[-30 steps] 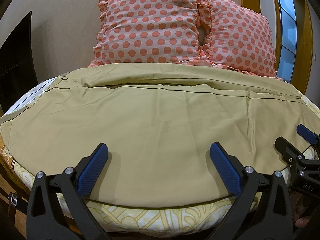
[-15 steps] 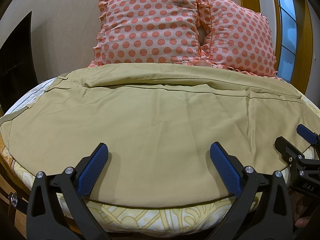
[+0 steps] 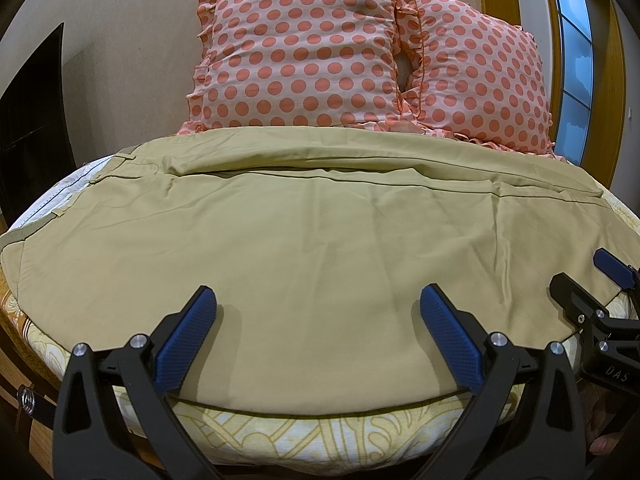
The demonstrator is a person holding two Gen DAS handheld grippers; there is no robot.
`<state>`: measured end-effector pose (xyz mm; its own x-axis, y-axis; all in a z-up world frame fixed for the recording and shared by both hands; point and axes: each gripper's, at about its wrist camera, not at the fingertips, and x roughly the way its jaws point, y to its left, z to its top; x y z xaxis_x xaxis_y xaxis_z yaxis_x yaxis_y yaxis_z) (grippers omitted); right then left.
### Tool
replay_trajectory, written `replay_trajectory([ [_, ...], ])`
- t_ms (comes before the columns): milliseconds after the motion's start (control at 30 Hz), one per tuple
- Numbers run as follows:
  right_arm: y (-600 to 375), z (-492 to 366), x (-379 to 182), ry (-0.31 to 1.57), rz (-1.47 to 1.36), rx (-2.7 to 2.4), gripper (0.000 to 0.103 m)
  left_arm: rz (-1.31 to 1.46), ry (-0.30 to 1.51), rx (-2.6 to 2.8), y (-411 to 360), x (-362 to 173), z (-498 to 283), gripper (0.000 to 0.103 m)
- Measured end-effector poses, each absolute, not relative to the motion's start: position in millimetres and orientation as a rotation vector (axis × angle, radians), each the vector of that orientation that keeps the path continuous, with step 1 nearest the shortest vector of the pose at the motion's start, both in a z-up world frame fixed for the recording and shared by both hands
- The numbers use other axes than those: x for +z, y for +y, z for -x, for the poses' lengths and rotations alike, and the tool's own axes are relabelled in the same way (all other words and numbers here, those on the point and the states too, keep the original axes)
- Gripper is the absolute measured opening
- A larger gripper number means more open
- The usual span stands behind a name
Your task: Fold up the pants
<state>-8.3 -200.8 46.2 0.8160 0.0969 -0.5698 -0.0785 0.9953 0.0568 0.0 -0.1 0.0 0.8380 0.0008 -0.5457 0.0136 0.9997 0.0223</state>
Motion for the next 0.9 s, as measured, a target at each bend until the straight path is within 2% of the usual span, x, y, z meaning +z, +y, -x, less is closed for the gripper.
replay_trajectory([
  [900,-201.7,9.7,43.1,0.605,-0.031,0.094,0.102,-0.026,0.576,-0.007,-0.1,0.0,0.1,0.101],
])
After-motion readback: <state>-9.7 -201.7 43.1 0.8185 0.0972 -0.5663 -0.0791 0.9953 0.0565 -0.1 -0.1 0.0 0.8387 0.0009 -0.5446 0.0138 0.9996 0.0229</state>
